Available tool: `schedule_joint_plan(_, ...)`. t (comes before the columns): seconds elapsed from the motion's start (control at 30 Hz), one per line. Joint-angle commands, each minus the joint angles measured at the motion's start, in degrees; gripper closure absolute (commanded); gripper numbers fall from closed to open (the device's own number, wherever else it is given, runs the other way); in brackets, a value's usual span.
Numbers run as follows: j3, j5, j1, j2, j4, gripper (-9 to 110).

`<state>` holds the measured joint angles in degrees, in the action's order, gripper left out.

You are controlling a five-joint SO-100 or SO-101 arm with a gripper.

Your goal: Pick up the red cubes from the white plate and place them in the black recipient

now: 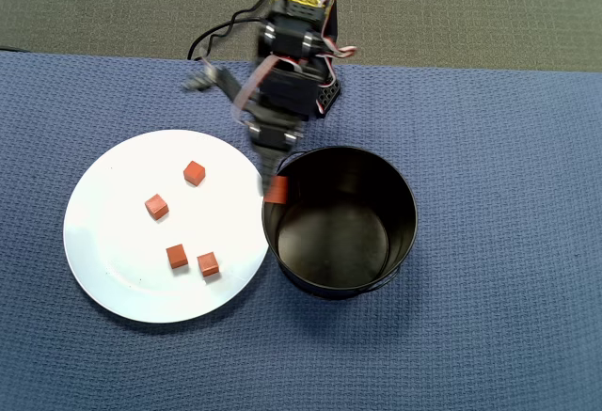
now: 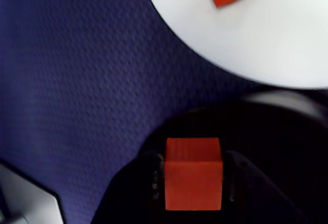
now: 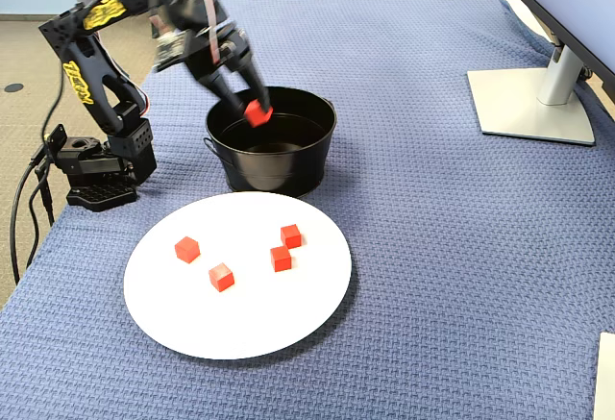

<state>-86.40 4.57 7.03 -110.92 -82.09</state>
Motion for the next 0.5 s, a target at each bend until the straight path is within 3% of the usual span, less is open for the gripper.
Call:
schedule_joint_plan(0.0, 2.29, -2.02, -15.03, 1.58, -4.04, 94)
schedule_joint_plan(0.07, -1.23, 1.05, -17.40, 1.23, -4.04, 71)
schedule_joint_plan(0.13, -2.20, 4.04, -13.10, 1.05, -2.72, 65)
schedule_joint_plan(0.33, -2.20, 17.67, 6.24, 0.18, -2.55, 63)
schedule_joint_plan(0.47, -7.65, 19.25, 22.06, -2.55, 3.25, 73)
